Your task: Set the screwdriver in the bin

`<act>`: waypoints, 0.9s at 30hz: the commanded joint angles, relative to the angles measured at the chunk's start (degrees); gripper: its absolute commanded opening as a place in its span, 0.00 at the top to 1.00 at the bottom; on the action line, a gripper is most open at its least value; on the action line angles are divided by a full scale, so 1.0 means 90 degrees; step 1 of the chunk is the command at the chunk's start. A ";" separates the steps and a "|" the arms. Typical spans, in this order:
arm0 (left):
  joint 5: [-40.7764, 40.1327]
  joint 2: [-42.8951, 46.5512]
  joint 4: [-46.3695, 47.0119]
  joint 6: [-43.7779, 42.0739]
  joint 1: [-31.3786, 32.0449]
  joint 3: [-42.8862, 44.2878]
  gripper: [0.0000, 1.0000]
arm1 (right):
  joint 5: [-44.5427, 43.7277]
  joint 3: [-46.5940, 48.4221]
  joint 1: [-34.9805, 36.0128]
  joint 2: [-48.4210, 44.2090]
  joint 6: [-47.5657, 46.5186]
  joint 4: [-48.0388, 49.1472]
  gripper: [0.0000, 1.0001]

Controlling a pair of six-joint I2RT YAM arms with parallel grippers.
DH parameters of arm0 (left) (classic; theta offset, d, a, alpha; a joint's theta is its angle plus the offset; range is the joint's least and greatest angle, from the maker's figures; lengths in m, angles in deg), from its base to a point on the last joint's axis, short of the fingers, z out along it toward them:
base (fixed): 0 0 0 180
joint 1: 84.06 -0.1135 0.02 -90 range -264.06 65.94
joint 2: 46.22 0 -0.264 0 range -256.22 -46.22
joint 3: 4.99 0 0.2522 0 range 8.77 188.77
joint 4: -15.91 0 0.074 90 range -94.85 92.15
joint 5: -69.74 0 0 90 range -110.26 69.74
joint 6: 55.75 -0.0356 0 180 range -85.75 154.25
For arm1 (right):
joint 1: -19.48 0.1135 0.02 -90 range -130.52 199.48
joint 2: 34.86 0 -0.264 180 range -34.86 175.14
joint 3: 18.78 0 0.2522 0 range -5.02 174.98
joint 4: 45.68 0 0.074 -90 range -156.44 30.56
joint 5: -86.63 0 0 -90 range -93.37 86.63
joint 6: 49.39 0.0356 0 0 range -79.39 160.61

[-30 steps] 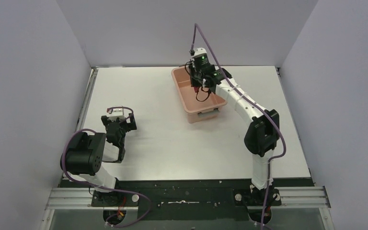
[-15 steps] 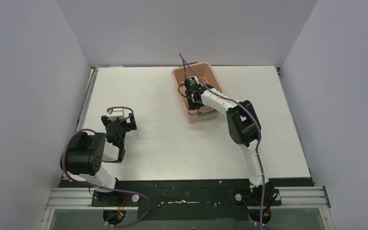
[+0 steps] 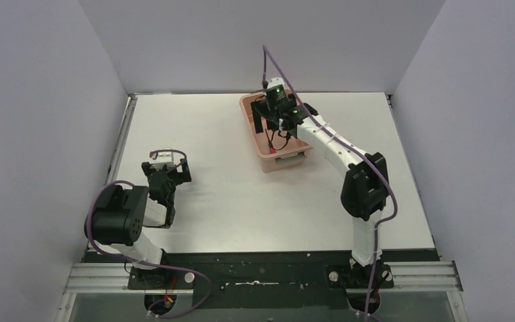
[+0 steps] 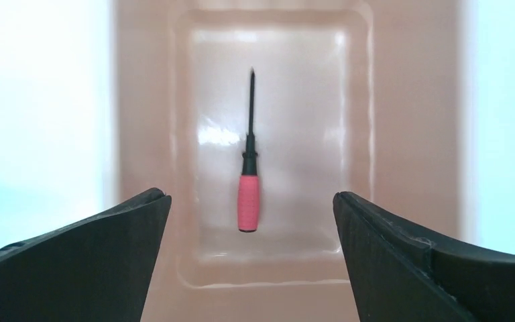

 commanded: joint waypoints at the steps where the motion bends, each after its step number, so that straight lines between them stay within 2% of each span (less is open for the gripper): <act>1: 0.0075 0.0063 0.0166 -0.0059 -0.0001 0.0051 0.03 | -0.0392 0.0266 0.0097 -0.1573 -0.0195 0.0577 0.00; 4: 0.0070 0.0055 0.0167 -0.0052 -0.0002 0.0051 0.03 | -0.0721 -0.0389 0.0064 -0.2498 -0.0412 0.1203 0.00; 7: 0.0076 0.0055 0.0156 -0.0059 -0.0002 0.0051 0.03 | -0.1040 -0.1650 -0.0058 -0.3558 -0.0823 0.2189 0.00; 10: 0.0072 0.0061 0.0158 -0.0057 -0.0001 0.0051 0.03 | -0.1223 -0.3504 -0.0404 -0.4898 -0.1088 0.3857 0.00; 14: 0.0067 0.0061 0.0164 -0.0054 -0.0001 0.0051 0.03 | -0.0958 -0.6069 -0.1065 -0.6342 -0.1056 0.5825 0.00; 15: 0.0069 0.0061 0.0162 -0.0056 -0.0001 0.0051 0.03 | -0.1012 -0.6710 -0.1132 -0.6615 -0.1107 0.6043 0.00; 18: 0.0075 0.0055 0.0166 -0.0058 -0.0001 0.0051 0.03 | -0.1310 -0.7782 -0.1166 -0.7215 -0.1167 0.6153 0.00; 22: 0.0071 0.0056 0.0157 -0.0055 -0.0004 0.0056 0.03 | -0.1753 -0.8921 -0.1173 -0.7811 -0.0853 0.5997 0.00; 27: 0.0062 0.0061 0.0163 -0.0053 -0.0002 0.0051 0.03 | -0.2193 -1.0310 -0.1184 -0.8635 -0.0389 0.6478 0.00</act>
